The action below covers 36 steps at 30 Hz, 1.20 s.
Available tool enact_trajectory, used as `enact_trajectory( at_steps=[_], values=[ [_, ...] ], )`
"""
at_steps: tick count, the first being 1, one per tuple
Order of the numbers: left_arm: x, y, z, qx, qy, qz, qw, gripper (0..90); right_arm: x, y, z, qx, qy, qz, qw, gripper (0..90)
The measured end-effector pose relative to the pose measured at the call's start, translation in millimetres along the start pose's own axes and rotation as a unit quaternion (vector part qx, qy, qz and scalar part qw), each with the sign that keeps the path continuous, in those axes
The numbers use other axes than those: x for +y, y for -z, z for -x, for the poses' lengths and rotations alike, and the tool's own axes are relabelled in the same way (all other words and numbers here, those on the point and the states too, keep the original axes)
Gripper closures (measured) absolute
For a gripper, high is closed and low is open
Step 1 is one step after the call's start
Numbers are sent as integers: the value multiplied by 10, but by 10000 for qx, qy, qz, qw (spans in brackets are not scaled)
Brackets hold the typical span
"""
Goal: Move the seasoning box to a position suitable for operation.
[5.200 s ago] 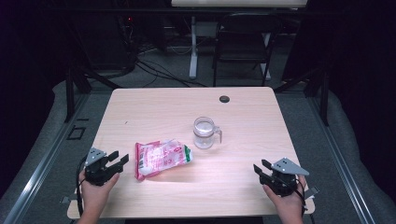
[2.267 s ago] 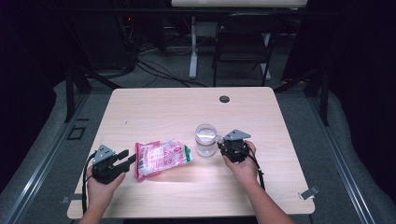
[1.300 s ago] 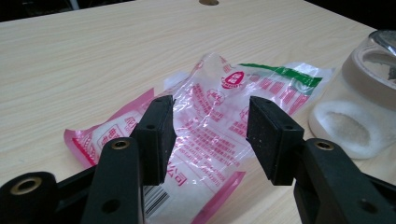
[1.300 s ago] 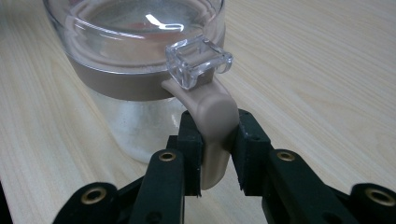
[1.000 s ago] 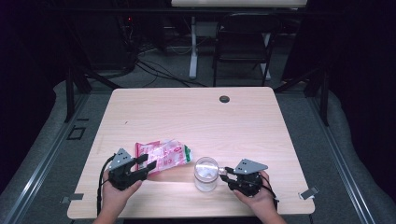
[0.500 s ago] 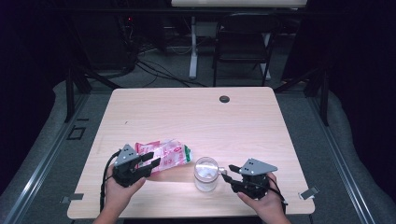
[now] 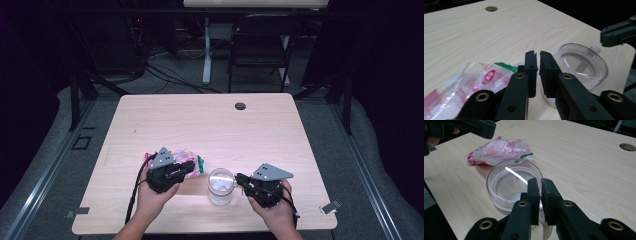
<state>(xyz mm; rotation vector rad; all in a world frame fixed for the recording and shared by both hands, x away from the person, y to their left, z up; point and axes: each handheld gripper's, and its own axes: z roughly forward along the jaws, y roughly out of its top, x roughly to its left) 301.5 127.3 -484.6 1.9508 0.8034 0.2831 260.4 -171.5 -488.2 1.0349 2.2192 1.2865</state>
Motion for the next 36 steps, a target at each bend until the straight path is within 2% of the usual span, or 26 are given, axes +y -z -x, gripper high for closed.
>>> enact_trajectory(
  at_steps=[1,2,5,6,10,12,18,24,25,33,36],
  values=[
    [-13,-18,19,-74,14,-43,10000,873,-5,9,-3,-21,-16,6,10000,882],
    [-27,-29,38,-65,-42,-69,9999,883,-14,13,-6,-32,-24,28,10000,897],
    [-66,-39,56,-141,-39,-69,9999,900,-35,15,-11,-45,-47,61,10000,900],
    [-118,-64,67,-201,29,-106,9997,900,-57,10,-11,-82,-85,76,9999,900],
    [-188,-117,66,-208,6,-253,9995,900,-92,13,-9,-203,-99,134,9997,900],
    [-198,-128,78,-241,23,-278,9993,900,-105,18,-4,-278,-103,194,9994,900],
    [-196,-163,109,-322,-45,-290,9991,900,-139,7,12,-322,-217,225,9990,864],
    [-193,-224,153,-482,-150,-350,9981,900,-147,16,-8,-358,-224,309,9986,859],
    [-193,-230,160,-512,-113,-346,9980,900,-147,9,-16,-364,-241,309,9986,859],
    [-212,-249,191,-500,-116,-399,9979,900,-156,-38,-32,-375,-186,168,9990,856],
    [-228,-274,200,-495,-182,-458,9976,900,-168,-40,-17,-349,-247,163,9990,853]
  ],
)
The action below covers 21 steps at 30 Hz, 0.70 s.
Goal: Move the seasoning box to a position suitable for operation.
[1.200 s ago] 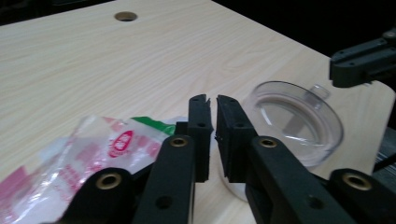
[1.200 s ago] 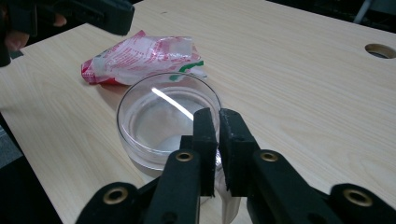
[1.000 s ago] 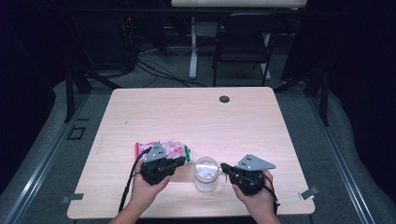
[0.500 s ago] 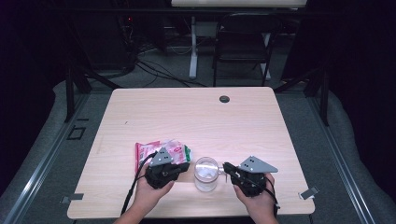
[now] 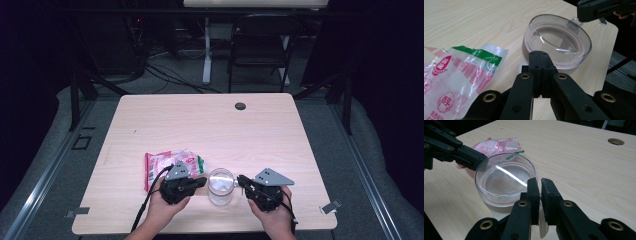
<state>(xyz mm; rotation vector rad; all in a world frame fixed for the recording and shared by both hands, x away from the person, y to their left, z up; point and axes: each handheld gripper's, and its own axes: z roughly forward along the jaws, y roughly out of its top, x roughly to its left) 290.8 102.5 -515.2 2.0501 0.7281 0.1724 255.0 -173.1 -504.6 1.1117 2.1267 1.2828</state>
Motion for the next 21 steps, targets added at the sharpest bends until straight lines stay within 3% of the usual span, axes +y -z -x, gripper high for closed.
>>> enact_trajectory(
  at_steps=[8,21],
  values=[
    [-71,-51,-2,40,-69,-207,9998,900,-22,4,23,79,-129,62,9999,851],
    [-84,-59,6,-42,-16,-180,9998,898,-32,8,30,93,-132,83,9998,850]
  ],
)
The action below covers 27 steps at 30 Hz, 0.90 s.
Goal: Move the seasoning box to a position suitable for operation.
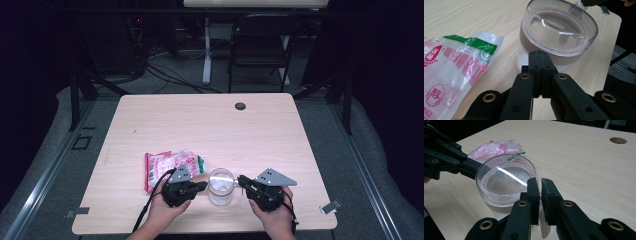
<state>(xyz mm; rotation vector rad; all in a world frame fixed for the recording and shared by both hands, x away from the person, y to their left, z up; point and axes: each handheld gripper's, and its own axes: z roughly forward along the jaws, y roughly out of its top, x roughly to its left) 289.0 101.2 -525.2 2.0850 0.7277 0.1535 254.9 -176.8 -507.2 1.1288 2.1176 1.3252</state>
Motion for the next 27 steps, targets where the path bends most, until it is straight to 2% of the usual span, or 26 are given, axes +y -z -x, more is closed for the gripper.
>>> enact_trajectory(
  at_steps=[15,19,27],
  values=[
    [55,61,40,-35,-46,106,9999,888,-12,-1,13,31,-33,12,10000,852],
    [75,70,84,-22,-157,111,9998,886,-17,0,12,19,-47,24,10000,852],
    [92,71,106,-61,-141,115,9998,886,-20,8,12,16,-41,21,10000,829]
  ],
)
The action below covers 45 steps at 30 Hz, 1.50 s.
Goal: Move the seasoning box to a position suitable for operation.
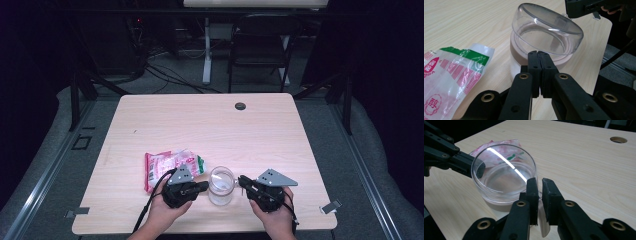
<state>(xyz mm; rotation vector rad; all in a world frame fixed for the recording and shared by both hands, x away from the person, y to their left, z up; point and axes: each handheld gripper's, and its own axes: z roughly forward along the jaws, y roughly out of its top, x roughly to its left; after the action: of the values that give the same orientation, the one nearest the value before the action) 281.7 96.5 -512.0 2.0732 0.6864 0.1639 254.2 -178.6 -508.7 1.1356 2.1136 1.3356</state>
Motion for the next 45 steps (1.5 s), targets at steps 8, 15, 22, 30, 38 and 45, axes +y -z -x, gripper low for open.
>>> enact_trajectory(
  at_steps=[8,15,22,30,38,45],
  values=[
    [86,19,16,-114,47,83,9999,887,18,95,-102,350,53,67,9993,705],
    [155,37,49,-107,68,159,9998,850,42,127,-243,415,392,33,9984,598],
    [204,60,60,-78,46,201,9998,772,45,84,-372,223,894,14,9957,492],
    [241,74,94,17,-41,246,9997,701,29,14,-419,-48,1154,-29,9933,460],
    [219,28,125,124,-201,189,9995,668,19,1,-421,-115,1167,-32,9931,466],
    [188,-6,88,261,-212,138,9993,633,15,9,-407,-87,1137,-19,9935,470]
  ],
)
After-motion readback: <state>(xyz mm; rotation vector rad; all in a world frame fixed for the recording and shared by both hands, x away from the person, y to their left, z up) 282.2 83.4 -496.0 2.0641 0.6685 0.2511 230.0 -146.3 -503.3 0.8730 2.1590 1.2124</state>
